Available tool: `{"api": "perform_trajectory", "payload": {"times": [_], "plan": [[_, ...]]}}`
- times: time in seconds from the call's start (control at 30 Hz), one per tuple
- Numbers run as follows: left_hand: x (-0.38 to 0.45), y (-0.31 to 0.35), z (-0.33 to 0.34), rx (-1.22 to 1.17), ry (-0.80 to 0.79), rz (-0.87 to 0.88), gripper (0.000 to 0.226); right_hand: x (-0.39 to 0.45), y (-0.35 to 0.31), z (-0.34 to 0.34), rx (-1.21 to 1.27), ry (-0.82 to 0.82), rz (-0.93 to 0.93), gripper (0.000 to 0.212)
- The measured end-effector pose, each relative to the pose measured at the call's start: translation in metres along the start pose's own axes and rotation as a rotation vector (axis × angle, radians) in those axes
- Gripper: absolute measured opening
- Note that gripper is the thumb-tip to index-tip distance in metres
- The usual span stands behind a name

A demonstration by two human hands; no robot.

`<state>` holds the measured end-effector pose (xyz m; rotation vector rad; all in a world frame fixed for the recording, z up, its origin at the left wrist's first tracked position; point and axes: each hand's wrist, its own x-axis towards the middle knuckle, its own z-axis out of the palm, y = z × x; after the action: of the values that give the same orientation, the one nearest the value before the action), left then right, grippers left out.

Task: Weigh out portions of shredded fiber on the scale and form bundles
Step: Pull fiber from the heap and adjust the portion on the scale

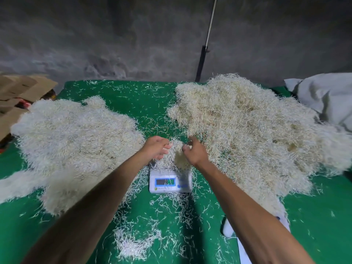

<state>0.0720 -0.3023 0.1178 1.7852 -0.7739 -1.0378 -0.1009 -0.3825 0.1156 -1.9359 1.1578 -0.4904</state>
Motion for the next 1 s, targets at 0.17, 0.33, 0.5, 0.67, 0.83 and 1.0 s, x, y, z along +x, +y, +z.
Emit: {"api": "perform_trajectory", "payload": {"times": [0.17,0.33,0.5,0.67,0.83,1.0], "plan": [[-0.005,-0.011,-0.009,0.011,-0.010,0.013,0.019,-0.006,0.003,0.005,-0.045,0.013,-0.004,0.054],[0.001,-0.022,-0.015,0.020,-0.020,0.015,0.020,0.000,0.010,0.014,-0.070,0.020,0.023,0.055],[0.015,-0.036,-0.016,0.008,0.001,0.011,0.015,0.012,0.025,0.023,-0.111,0.119,0.033,0.047],[0.032,-0.035,-0.001,-0.024,-0.018,0.021,0.013,0.028,0.035,0.039,-0.120,0.035,0.243,0.043],[0.042,-0.030,0.024,-0.059,-0.011,0.056,0.006,0.041,0.030,0.041,0.143,0.082,0.054,0.036],[0.046,-0.028,0.077,-0.121,-0.103,0.062,0.017,0.038,0.087,0.012,-0.032,0.189,0.063,0.024]]}}
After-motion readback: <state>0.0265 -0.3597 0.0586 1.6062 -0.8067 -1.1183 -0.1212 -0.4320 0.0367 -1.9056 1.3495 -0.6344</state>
